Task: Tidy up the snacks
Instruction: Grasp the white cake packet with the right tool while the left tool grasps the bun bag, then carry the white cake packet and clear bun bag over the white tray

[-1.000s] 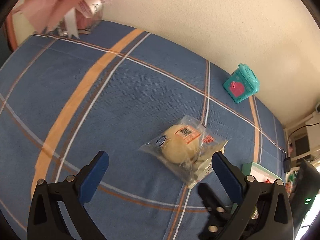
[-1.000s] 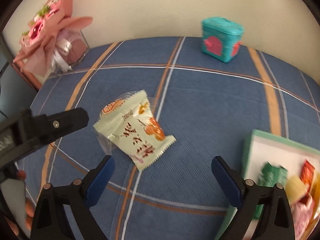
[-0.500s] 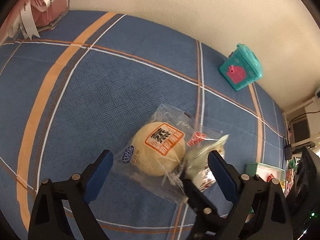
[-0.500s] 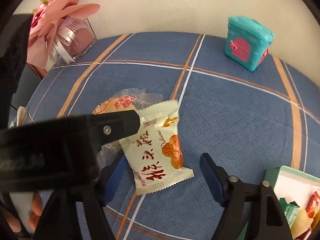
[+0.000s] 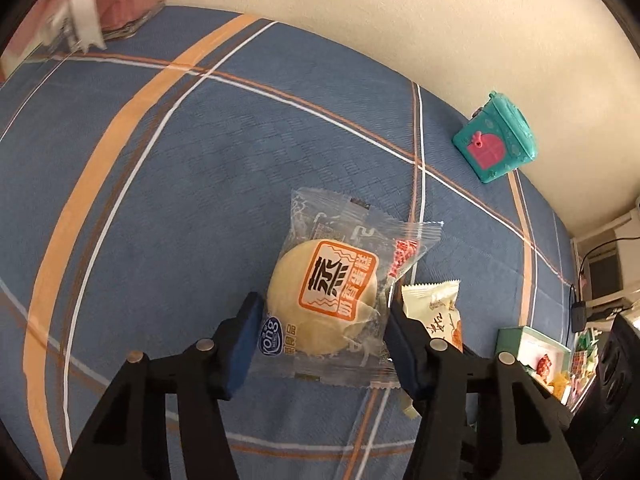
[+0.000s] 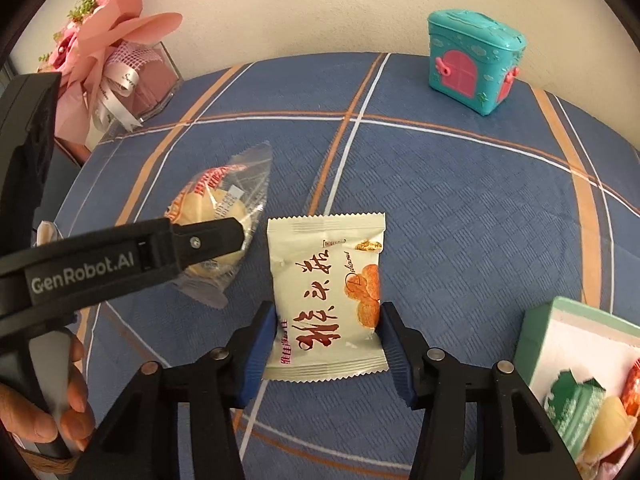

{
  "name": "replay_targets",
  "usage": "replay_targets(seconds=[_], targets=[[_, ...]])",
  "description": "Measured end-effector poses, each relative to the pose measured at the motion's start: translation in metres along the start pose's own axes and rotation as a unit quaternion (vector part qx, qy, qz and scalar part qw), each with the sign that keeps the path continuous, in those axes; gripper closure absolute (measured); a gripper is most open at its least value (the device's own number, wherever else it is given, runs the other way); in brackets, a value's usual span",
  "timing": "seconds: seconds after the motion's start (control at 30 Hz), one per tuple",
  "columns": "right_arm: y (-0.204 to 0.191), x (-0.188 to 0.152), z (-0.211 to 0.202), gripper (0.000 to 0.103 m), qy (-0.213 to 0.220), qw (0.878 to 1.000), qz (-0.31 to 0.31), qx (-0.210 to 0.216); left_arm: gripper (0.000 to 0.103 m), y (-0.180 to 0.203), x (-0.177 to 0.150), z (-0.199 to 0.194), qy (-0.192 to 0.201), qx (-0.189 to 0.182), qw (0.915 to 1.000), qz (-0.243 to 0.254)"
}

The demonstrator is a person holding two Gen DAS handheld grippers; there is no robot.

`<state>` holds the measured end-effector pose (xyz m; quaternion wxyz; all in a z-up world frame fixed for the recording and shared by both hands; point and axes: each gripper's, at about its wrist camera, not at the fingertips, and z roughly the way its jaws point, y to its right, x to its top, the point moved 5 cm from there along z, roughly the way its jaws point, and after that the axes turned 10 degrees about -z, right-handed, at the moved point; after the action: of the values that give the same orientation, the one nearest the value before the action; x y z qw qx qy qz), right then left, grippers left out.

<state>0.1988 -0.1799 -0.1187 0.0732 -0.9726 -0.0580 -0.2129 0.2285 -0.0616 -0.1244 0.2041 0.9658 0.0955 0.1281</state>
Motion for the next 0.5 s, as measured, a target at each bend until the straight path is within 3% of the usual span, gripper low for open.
replay_targets(seconds=[0.5], targets=[[-0.001,-0.052,-0.064,0.048,0.000,0.999,0.036,-0.004,0.048,0.000,-0.059,-0.066,0.037,-0.022,0.9981,-0.045]])
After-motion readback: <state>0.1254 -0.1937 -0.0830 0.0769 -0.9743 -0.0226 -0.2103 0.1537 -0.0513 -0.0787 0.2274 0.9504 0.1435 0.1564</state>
